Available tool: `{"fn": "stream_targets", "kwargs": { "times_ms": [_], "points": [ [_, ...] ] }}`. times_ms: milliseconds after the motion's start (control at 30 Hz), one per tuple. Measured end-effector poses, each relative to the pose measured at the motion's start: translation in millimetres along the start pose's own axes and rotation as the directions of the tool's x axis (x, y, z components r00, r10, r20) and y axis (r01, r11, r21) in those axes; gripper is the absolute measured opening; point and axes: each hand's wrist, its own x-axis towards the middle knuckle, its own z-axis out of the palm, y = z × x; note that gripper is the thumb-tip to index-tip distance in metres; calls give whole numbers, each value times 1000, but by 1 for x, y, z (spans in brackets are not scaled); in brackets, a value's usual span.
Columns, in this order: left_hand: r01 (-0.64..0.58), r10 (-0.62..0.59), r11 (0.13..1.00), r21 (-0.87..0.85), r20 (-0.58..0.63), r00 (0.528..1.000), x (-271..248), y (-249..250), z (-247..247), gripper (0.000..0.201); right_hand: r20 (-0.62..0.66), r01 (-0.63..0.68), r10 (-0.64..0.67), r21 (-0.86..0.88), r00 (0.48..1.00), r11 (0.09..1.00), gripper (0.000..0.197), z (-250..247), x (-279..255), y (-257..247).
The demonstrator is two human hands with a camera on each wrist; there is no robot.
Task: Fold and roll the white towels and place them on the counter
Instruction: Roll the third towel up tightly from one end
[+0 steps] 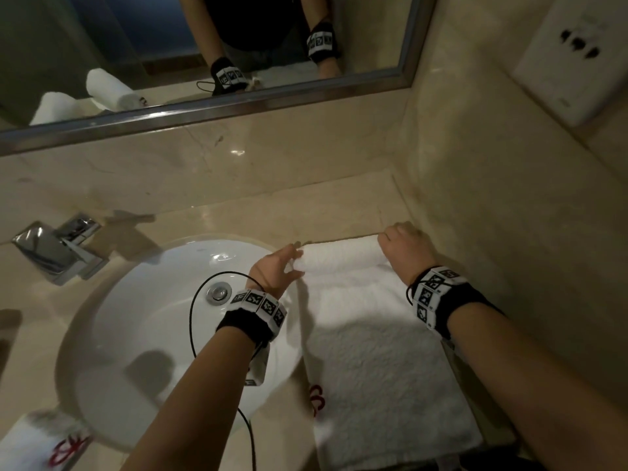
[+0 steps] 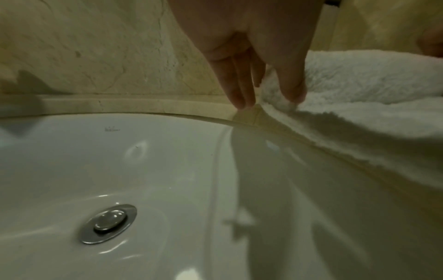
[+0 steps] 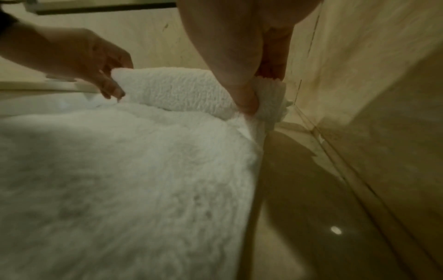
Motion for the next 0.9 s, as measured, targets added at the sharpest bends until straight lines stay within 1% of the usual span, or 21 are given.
{"fn": "stream_targets", "kwargs": {
  "times_ms": [67,133,233,300,333,367,400,467,533,600,667,733,800,833,900],
  "points": [
    [-11,10,990,143,6,1000,-7,0,-4,46,-5,-3,3,-17,1000,1000,44,1,-4,-5],
    [-27,23,976,217,21,1000,-14,0,-10,45,-4,-13,13,3,1000,1000,43,2,-8,-8],
    [-33,30,979,201,17,999,-22,2,-14,43,-25,5,-4,30,1000,1000,45,6,-19,-7],
    [-21,19,985,172,11,1000,-23,4,-12,37,-75,-7,10,36,997,999,40,5,-28,-7],
    [-10,9,988,156,4,1000,-22,4,-12,34,-54,-21,25,78,998,997,33,3,-31,-9],
    [0,0,989,145,1,1000,-21,4,-11,32,-5,-42,43,149,999,988,27,4,-33,-9],
    [2,-2,991,136,0,1000,-20,5,-11,31,26,-82,78,192,997,978,27,8,-35,-7],
    [36,-35,994,104,-10,999,-18,6,-10,27,51,-154,146,305,988,940,32,12,-38,-5],
    [96,-95,994,52,-28,995,-16,10,-12,26,12,-212,232,451,973,867,33,13,-36,-3],
    [141,-140,989,46,-22,990,-11,16,-14,26,-16,-258,318,548,948,796,29,11,-27,2],
    [160,-160,986,36,5,987,-4,20,-16,32,7,-308,376,589,927,748,27,7,-17,8],
    [194,-193,981,-16,50,980,4,21,-17,50,43,-322,375,608,926,725,29,2,-7,13],
    [224,-218,974,-42,120,969,9,20,-20,65,78,-303,319,586,944,752,38,-2,1,17],
    [228,-220,973,-36,155,963,12,18,-21,69,110,-295,283,555,953,778,43,-5,5,19],
    [218,-212,976,-6,211,954,15,17,-22,70,190,-284,219,470,957,835,52,-13,12,22]
  ]
}}
